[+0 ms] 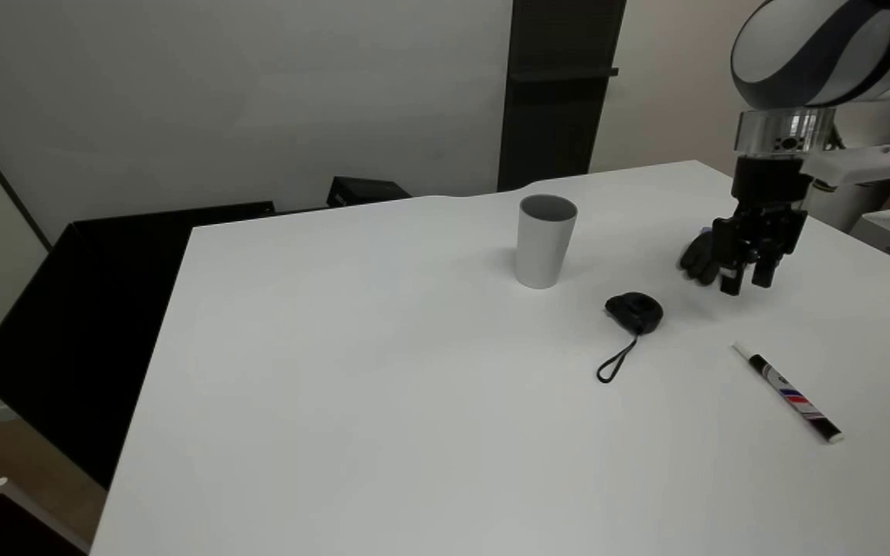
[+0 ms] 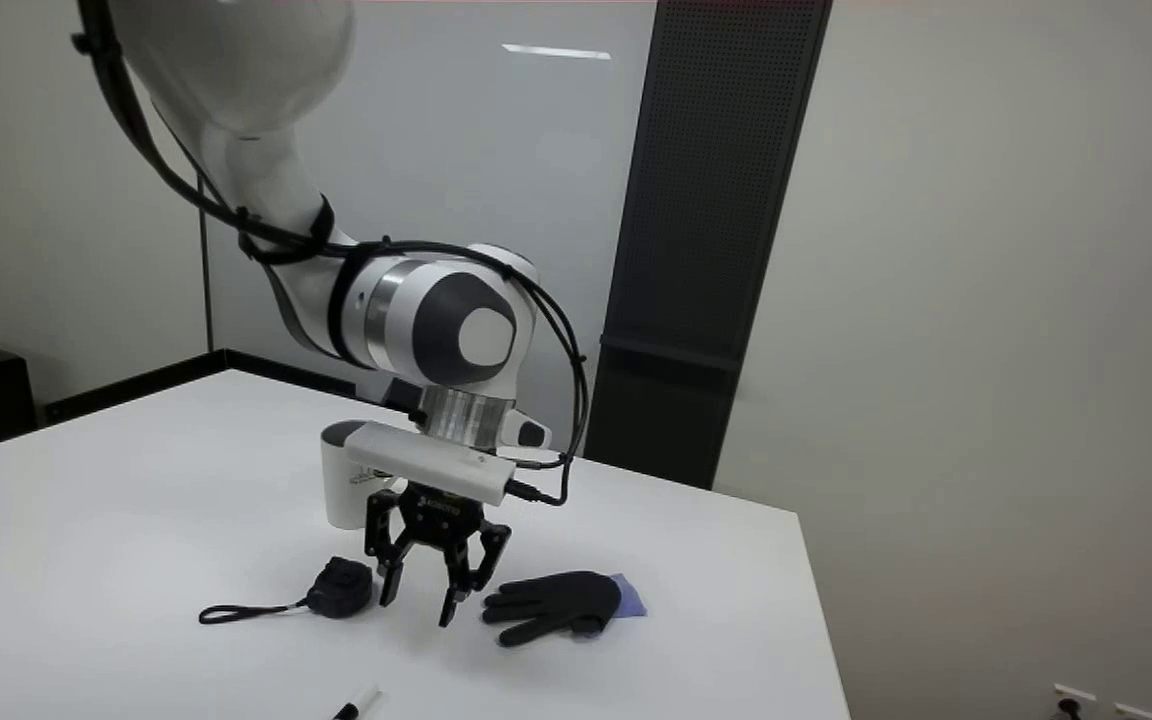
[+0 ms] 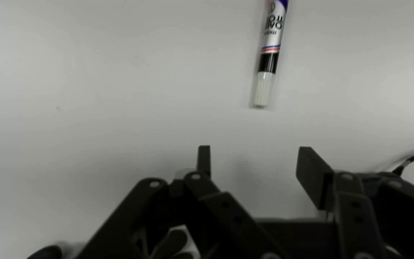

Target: Take the marker out of the mug and put it on the table

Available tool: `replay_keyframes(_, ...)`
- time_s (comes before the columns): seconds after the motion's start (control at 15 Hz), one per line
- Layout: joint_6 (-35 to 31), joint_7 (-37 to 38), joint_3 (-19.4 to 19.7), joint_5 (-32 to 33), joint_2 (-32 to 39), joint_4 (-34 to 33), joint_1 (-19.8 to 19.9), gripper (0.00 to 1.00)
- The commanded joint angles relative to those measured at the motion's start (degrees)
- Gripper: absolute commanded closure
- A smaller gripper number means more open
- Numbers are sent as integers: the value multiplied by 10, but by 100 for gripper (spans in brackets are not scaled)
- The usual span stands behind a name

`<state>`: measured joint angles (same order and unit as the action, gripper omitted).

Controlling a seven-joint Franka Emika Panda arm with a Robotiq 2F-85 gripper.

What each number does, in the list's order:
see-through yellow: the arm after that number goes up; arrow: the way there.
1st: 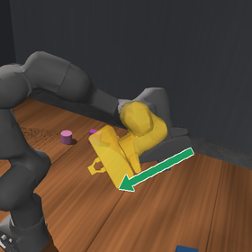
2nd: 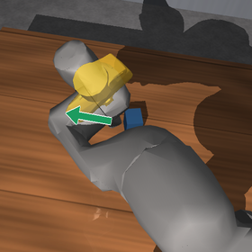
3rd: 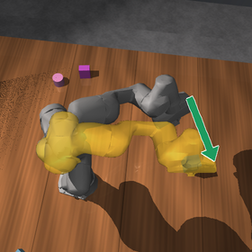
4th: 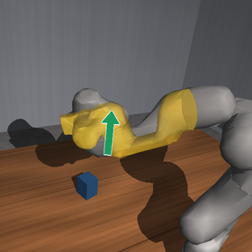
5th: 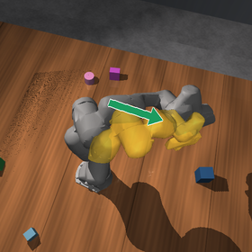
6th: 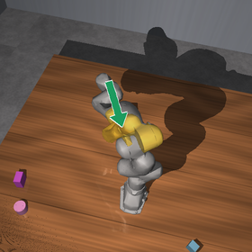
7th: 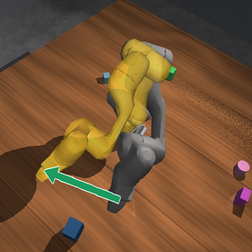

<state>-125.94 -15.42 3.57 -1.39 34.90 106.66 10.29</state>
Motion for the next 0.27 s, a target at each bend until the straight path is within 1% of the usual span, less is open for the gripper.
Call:
replay_keyframes(0.0, -136, 46, 7, 27, -68, 95, -27, 3)
replay_keyframes(0.07, -80, 16, -4, 14, -23, 35, -8, 20)
replay_keyframes(0.13, -108, 23, -4, 18, -35, 54, -14, 15)
replay_keyframes(0.2, -120, 26, -4, 19, -44, 67, -17, 9)
